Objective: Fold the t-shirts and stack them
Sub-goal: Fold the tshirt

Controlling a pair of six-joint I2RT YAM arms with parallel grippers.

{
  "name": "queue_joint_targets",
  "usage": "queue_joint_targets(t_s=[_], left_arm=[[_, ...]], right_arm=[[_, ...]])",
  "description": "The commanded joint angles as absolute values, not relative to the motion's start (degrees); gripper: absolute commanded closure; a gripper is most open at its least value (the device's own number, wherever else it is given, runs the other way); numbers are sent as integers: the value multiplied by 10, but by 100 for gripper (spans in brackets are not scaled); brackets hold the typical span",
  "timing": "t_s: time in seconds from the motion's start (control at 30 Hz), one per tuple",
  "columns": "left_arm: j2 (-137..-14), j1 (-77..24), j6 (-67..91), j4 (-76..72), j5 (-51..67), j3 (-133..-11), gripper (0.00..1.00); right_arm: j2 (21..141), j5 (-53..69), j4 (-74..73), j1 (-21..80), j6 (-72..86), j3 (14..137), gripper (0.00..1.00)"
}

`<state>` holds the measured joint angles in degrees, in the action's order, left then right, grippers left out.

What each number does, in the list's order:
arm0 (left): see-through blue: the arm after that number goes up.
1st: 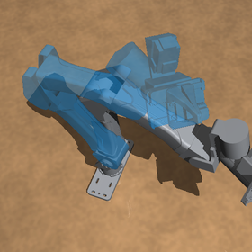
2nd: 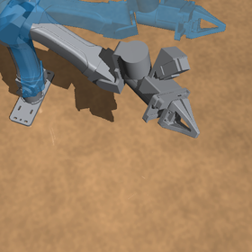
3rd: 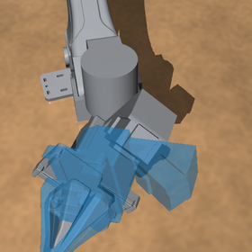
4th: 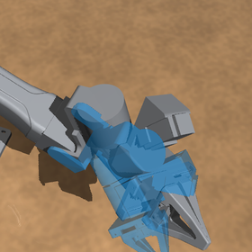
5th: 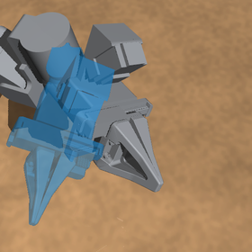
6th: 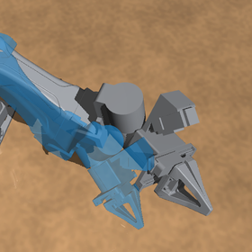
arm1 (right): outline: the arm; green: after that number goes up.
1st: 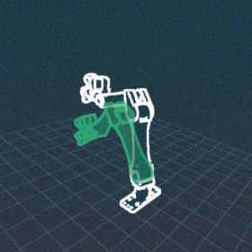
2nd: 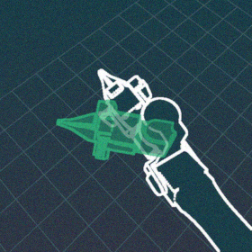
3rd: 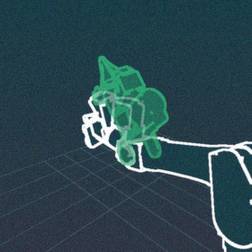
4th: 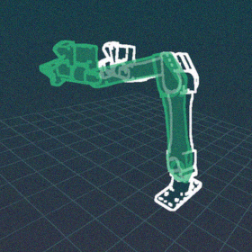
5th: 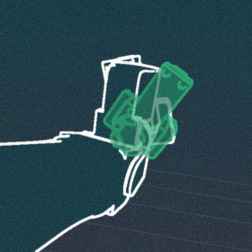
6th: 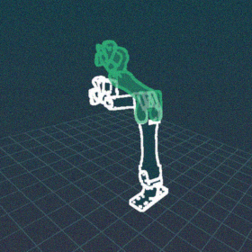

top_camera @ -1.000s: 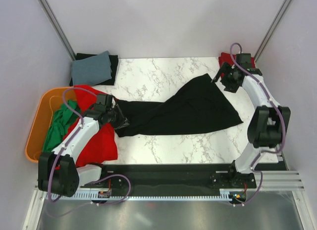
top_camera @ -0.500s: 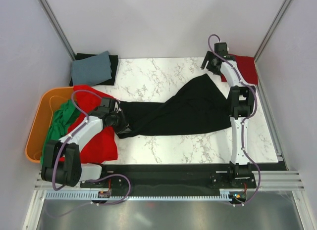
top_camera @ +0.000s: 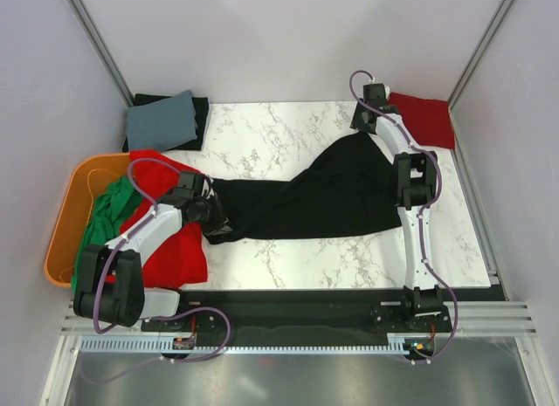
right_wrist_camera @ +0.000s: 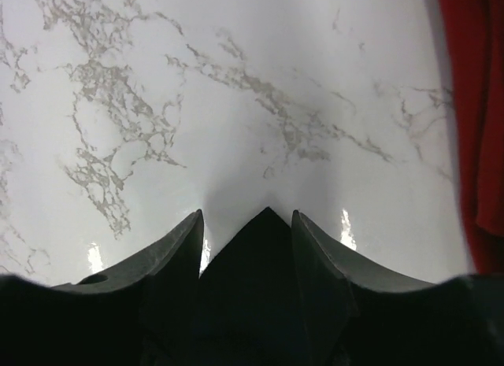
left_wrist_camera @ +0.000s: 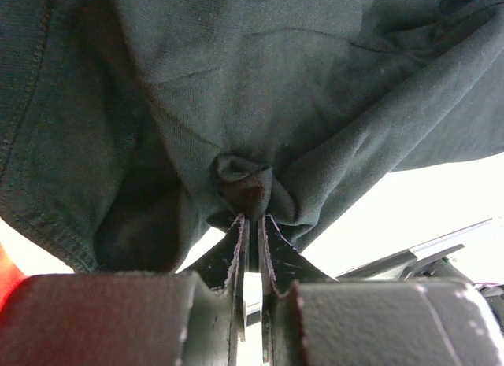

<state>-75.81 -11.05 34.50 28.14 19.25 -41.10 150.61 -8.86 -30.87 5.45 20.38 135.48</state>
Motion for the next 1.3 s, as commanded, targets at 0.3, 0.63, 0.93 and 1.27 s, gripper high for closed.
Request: queue_joint_targets(t_s=[0.3, 0.63, 0.93, 1.27], left_arm=[[-758, -110, 327, 268, 208, -407, 89], [-764, -111, 331, 264, 208, -404, 90], [-787, -111, 332, 282, 207, -506, 91], [-1018, -98, 316, 352, 193, -899, 92]], right_arm=[[1508, -104, -321, 63, 188, 1331, 75], [1531, -87, -346, 62, 184, 1368, 100], [1473, -76, -326, 62, 199, 1366, 100], [1367, -93, -304, 22, 250, 1343, 100]])
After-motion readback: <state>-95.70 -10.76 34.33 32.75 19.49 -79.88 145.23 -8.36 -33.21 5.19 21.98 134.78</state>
